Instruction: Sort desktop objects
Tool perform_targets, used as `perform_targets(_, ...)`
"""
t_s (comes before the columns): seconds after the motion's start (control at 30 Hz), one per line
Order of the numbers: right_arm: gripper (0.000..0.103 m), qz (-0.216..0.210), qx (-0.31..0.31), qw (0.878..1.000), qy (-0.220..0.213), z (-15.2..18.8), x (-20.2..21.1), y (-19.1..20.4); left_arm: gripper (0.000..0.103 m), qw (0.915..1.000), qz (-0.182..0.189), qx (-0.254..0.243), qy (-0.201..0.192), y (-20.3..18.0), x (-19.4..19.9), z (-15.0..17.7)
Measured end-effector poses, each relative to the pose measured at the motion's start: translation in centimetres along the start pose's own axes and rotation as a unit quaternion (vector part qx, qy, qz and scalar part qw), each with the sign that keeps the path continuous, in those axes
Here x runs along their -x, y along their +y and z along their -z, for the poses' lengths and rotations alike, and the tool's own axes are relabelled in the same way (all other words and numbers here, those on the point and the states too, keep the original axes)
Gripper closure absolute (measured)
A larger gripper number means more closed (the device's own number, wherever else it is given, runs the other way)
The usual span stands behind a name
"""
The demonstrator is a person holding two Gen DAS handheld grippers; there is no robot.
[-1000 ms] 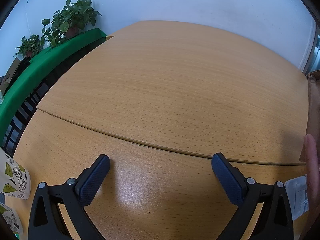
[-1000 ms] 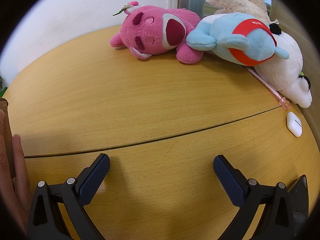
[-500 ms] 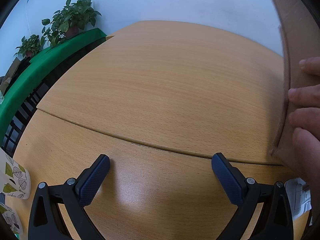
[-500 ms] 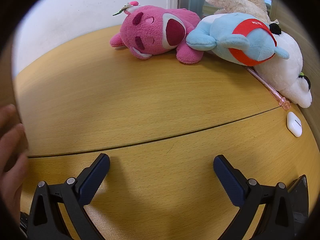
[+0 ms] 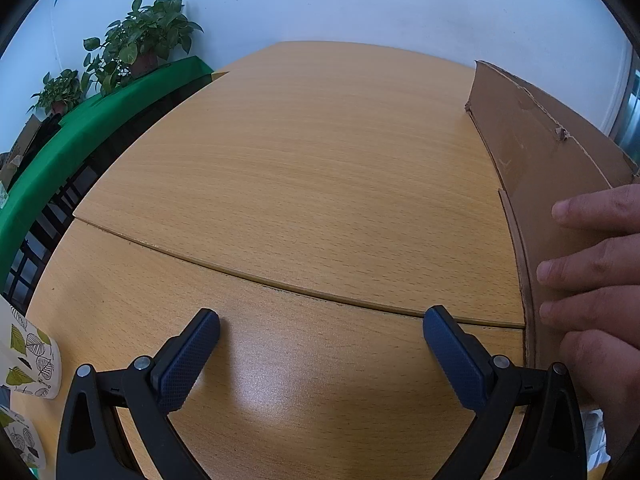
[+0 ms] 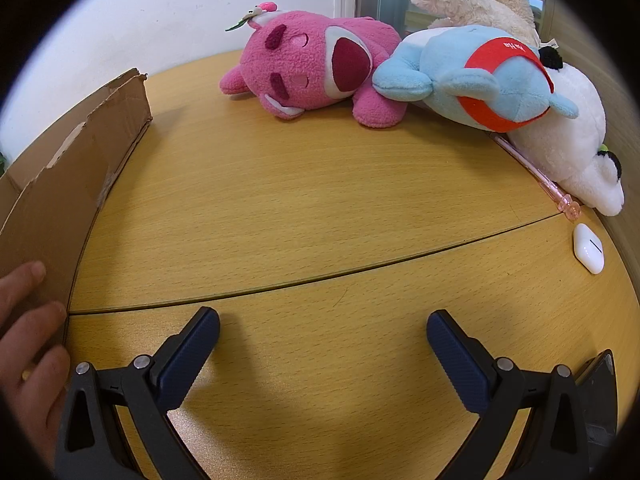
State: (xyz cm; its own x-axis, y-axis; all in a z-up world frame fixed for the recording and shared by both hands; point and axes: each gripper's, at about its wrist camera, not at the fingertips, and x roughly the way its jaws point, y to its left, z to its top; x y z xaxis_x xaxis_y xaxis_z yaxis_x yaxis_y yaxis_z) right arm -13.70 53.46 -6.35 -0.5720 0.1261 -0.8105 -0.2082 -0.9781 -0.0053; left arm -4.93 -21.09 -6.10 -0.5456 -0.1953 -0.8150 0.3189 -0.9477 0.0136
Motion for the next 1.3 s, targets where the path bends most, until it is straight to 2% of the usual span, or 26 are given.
perform_targets(1.3, 0.0, -0.001, 0.001, 1.0, 0.001, -0.05, 0.01, -0.1, 0.0, 0.9997, -0.016, 0.021, 0.0, 0.0, -0.02, 0.0)
